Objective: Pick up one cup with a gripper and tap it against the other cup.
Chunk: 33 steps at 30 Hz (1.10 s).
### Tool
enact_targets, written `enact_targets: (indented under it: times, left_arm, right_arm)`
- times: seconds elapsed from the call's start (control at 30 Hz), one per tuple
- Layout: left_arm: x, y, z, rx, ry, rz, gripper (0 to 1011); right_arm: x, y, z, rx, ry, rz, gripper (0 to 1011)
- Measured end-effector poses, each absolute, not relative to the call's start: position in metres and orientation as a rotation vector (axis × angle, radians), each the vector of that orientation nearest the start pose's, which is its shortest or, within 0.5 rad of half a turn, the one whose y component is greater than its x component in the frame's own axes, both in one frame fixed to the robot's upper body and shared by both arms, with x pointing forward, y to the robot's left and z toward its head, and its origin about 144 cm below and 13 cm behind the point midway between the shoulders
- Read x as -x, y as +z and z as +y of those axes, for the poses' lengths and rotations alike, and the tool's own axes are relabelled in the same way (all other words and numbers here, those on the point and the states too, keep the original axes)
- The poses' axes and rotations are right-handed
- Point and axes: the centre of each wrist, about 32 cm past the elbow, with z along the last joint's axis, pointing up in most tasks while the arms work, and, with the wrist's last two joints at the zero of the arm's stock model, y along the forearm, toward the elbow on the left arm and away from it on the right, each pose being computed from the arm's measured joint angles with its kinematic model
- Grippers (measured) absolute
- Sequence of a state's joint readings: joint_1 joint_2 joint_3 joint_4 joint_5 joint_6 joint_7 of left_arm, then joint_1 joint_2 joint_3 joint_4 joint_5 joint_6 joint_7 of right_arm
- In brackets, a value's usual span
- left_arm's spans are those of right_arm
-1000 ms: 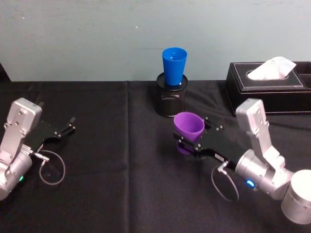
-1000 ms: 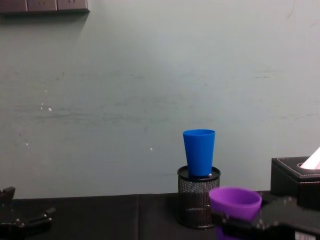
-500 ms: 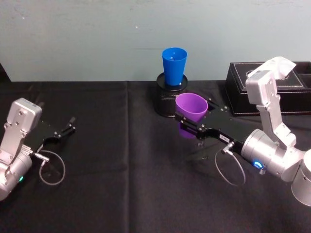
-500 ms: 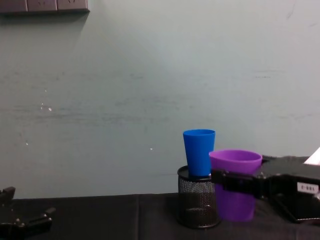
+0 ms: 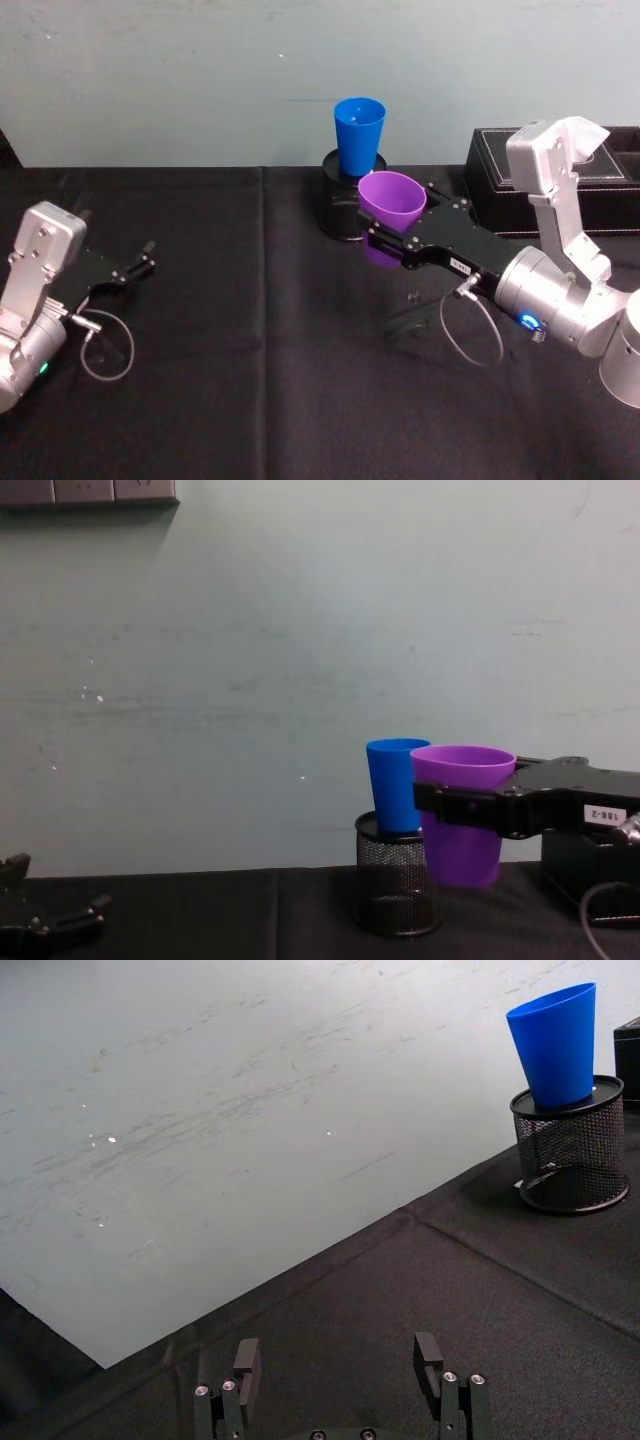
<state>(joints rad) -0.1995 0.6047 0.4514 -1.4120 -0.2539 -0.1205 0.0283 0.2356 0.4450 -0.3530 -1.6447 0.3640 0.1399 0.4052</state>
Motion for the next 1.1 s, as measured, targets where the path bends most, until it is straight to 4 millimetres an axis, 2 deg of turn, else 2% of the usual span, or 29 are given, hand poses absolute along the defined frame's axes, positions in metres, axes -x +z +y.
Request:
enact_targets:
  times: [1.1]
  left_arm:
    - [-0.4886, 1.1398, 0.3097, -0.304, 1.248, -0.285, 1000]
  right_arm:
    - [-0.5002, 1.2218, -0.2435, 0.099, -0.830, -0.094, 730]
